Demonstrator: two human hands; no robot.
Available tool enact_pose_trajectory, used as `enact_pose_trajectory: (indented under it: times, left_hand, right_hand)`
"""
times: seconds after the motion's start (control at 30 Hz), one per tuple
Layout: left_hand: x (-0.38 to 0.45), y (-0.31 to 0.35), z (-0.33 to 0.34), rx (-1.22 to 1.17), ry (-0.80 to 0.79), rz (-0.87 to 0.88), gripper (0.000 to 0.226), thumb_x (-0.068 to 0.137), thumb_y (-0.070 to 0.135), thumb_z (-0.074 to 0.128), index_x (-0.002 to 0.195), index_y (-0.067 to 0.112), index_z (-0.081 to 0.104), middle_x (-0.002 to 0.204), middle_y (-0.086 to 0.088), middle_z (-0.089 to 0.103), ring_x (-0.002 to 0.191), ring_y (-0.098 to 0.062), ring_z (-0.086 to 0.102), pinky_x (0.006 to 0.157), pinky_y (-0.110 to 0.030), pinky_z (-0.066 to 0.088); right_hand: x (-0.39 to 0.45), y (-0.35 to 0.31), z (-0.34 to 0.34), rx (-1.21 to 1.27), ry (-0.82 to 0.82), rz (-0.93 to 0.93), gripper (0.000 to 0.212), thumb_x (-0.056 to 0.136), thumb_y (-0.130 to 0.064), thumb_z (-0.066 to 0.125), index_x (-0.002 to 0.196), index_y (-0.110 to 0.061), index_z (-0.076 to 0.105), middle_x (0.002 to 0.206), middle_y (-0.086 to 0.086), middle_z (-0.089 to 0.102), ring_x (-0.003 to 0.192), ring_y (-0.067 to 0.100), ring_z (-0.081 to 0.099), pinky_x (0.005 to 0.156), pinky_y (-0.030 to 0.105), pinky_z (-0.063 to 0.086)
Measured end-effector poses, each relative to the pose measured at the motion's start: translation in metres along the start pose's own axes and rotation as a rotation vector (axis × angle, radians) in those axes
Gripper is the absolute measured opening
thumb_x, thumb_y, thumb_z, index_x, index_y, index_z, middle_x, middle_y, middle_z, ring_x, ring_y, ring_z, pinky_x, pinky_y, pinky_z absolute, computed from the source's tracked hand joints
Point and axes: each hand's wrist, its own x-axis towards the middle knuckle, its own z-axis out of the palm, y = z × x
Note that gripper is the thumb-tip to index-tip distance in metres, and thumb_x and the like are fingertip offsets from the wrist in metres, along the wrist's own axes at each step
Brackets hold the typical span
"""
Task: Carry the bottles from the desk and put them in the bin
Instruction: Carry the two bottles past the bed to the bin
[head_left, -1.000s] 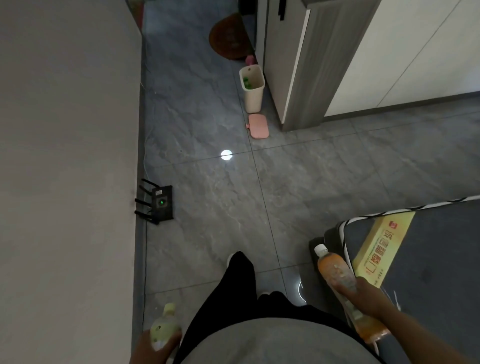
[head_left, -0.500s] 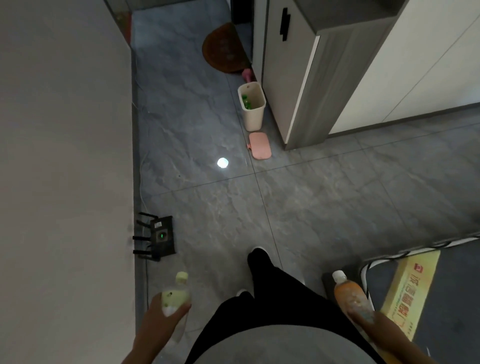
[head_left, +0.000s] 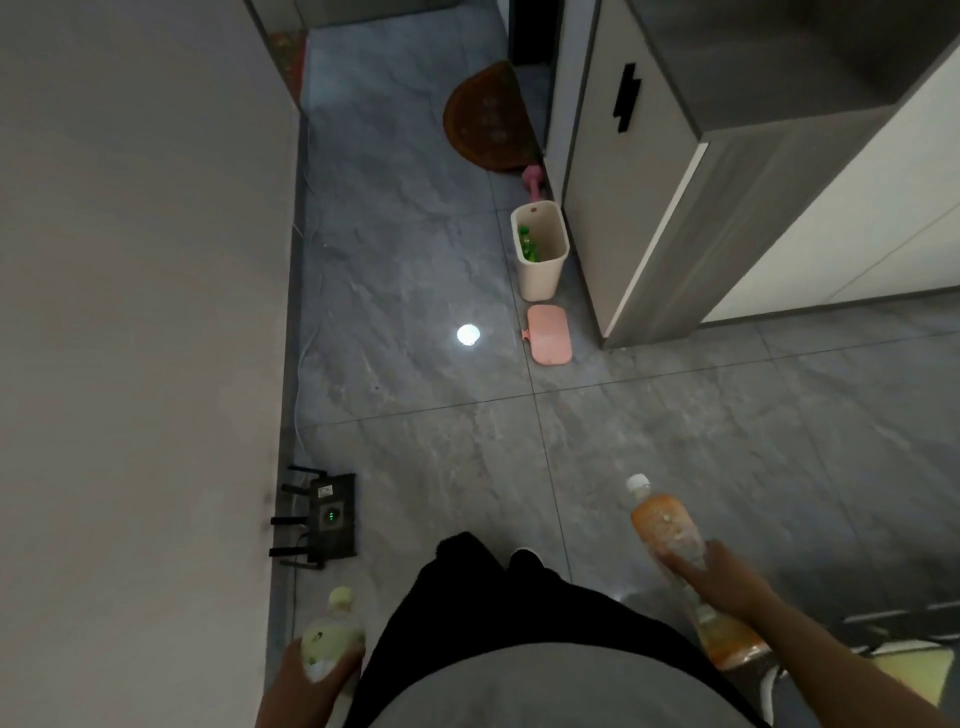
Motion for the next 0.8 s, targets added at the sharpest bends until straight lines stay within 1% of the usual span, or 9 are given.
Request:
enact_pose_trajectory:
  times: [0.1,0.2,0.3,0.37,0.43,0.47,0.6,0.73,0.8]
  left_hand:
    - [0.017,0.023,-0.011,0.008,-0.038,-0.035,0.052,0.078,0.02,0.074,0.125,0.008,0.057,0.126,-0.022,0.059,0.116,-0.032,0.056,0.096,-0.032,0.039]
    - [0.043,0.049,-0.025,-0.008,-0.034,-0.027,0.055,0.077,0.023,0.075,0.127,0.01,0.057,0.125,-0.02,0.06,0.114,-0.031,0.057,0.091,-0.029,0.039]
    - [0.071,0.079,-0.043,0.0,-0.02,-0.047,0.065,0.073,0.033,0.076,0.128,0.007,0.054,0.127,-0.021,0.058,0.114,-0.032,0.056,0.096,-0.032,0.039]
    - [0.087,0.098,-0.055,0.006,-0.013,0.009,0.064,0.069,0.034,0.08,0.123,0.009,0.057,0.114,-0.016,0.063,0.102,-0.029,0.059,0.091,-0.033,0.041]
    - [0.102,0.122,-0.067,0.019,-0.014,0.088,0.046,0.071,0.029,0.08,0.112,0.019,0.062,0.095,-0.004,0.065,0.092,-0.023,0.059,0.08,-0.029,0.041]
    - [0.112,0.134,-0.072,0.024,-0.006,0.126,0.04,0.07,0.029,0.08,0.106,0.023,0.062,0.091,0.0,0.064,0.09,-0.022,0.059,0.076,-0.028,0.04]
    - [0.143,0.176,-0.083,0.1,0.048,0.138,0.049,0.069,0.038,0.079,0.108,0.026,0.051,0.095,-0.002,0.052,0.09,-0.024,0.055,0.076,-0.03,0.036]
    - [0.168,0.208,-0.088,0.083,0.041,0.199,0.043,0.068,0.033,0.081,0.096,0.031,0.049,0.075,0.014,0.051,0.066,-0.008,0.049,0.063,-0.028,0.036]
    - [0.179,0.22,-0.089,0.09,0.063,0.192,0.043,0.068,0.03,0.082,0.1,0.029,0.053,0.08,0.007,0.055,0.073,-0.015,0.054,0.069,-0.029,0.038]
  right_hand:
    - [0.013,-0.028,-0.008,-0.036,-0.017,0.014,0.066,0.08,-0.056,0.061,0.117,-0.003,0.051,0.112,0.018,0.064,0.082,0.026,0.055,0.071,0.031,0.039]
    - [0.027,-0.049,-0.008,-0.038,-0.026,0.037,0.064,0.079,-0.055,0.062,0.114,-0.003,0.053,0.103,0.015,0.064,0.082,0.026,0.056,0.071,0.031,0.04]
    - [0.038,-0.066,-0.008,-0.033,-0.021,0.074,0.06,0.08,-0.054,0.063,0.109,-0.002,0.055,0.101,0.015,0.063,0.083,0.026,0.057,0.07,0.029,0.039]
    - [0.045,-0.078,-0.01,-0.009,-0.018,0.089,0.049,0.079,-0.051,0.066,0.092,-0.004,0.061,0.087,0.013,0.066,0.077,0.025,0.06,0.065,0.029,0.041]
    - [0.048,-0.091,-0.011,0.025,-0.007,0.095,0.039,0.078,-0.047,0.069,0.069,-0.009,0.063,0.068,0.009,0.066,0.068,0.026,0.065,0.057,0.027,0.043]
    - [0.05,-0.097,-0.013,0.039,-0.009,0.1,0.038,0.079,-0.046,0.069,0.068,-0.01,0.063,0.066,0.009,0.067,0.066,0.025,0.066,0.057,0.027,0.044]
    - [0.061,-0.112,-0.021,0.072,-0.059,0.146,0.047,0.082,-0.044,0.065,0.091,0.002,0.066,0.088,0.021,0.072,0.077,0.03,0.069,0.067,0.029,0.048]
    - [0.083,-0.137,-0.034,0.121,-0.083,0.19,0.056,0.081,-0.048,0.065,0.1,0.004,0.063,0.097,0.024,0.069,0.089,0.032,0.067,0.075,0.031,0.048]
    - [0.1,-0.157,-0.047,0.12,-0.073,0.182,0.057,0.081,-0.047,0.064,0.103,0.005,0.061,0.099,0.024,0.068,0.09,0.034,0.066,0.077,0.033,0.047]
